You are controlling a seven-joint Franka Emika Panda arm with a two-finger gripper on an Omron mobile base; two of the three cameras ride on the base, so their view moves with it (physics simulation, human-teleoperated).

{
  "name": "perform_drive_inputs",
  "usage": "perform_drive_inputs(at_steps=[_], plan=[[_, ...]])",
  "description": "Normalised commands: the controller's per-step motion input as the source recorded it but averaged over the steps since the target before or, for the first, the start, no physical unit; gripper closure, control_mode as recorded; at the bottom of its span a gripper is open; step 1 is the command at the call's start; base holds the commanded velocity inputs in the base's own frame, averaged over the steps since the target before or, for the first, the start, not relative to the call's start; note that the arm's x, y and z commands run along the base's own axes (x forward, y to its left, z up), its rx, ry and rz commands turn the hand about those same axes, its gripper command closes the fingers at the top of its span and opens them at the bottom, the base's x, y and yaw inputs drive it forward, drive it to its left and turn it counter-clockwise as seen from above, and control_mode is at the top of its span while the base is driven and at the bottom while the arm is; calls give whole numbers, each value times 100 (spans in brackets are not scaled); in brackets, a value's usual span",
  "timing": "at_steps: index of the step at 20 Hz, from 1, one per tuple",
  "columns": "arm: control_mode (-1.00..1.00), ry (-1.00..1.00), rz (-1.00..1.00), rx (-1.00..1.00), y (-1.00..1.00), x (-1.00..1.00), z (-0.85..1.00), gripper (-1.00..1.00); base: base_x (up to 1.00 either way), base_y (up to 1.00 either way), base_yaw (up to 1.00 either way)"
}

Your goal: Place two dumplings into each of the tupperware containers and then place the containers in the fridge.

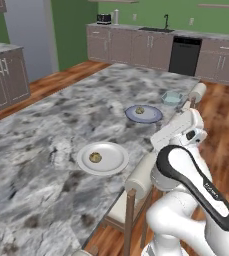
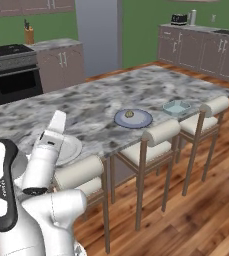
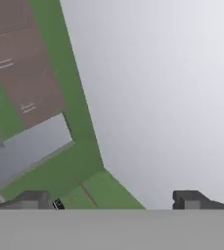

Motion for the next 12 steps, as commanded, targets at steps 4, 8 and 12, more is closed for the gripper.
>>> perform_drive_inputs(at_steps=[4, 8, 12], plan=[[-100, -2, -12, -84, 0, 54, 0, -100, 0, 0, 0], [-100, 1, -13, -93, 3, 58, 0, -100, 0, 0, 0], [-100, 17, -4, -96, 23, 17, 12, -100, 0, 0, 0]])
